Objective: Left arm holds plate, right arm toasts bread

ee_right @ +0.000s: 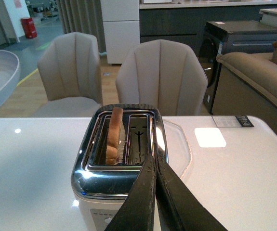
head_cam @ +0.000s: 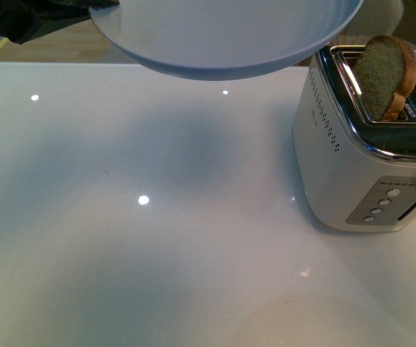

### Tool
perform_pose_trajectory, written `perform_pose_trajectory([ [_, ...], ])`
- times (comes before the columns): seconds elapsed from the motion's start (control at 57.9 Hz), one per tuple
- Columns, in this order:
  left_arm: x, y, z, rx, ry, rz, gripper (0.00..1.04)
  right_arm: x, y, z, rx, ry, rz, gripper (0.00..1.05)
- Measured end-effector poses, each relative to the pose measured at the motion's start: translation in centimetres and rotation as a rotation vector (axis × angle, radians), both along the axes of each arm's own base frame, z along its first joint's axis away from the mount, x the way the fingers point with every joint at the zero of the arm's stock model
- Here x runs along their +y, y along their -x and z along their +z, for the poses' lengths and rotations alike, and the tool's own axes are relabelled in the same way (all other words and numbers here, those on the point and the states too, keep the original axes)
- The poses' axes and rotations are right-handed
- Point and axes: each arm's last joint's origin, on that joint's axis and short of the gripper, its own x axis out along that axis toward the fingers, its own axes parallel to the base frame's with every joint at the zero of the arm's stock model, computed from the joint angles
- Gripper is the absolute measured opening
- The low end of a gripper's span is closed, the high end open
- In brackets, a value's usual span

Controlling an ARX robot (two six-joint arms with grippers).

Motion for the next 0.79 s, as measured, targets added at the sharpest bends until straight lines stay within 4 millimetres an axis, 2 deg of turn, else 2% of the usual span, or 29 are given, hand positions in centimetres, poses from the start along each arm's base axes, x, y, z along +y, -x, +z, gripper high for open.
perform_pose_trajectory([
  [0.57,-0.2,0.1,0.0,0.0,-0.002,-0.002,0.03,0.0,1.5,-0.3,0.007,0.0,0.0,0.02],
  [0.639,-0.2,0.1,0.0,-0.001,-0.002,-0.002,0.03,0.0,1.5,-0.3,0.006,0.002,0.0,0.12],
  [0.725,-0.2,0.1,0.0,-0.001,-0.002,-0.003,0.03,0.0,1.5,-0.3,0.006,0.002,0.0,0.33],
  [0.794,-0.2,0.1,0.0,-0.001,-0.002,-0.003,0.03,0.0,1.5,-0.3,0.006,0.002,0.0,0.45],
])
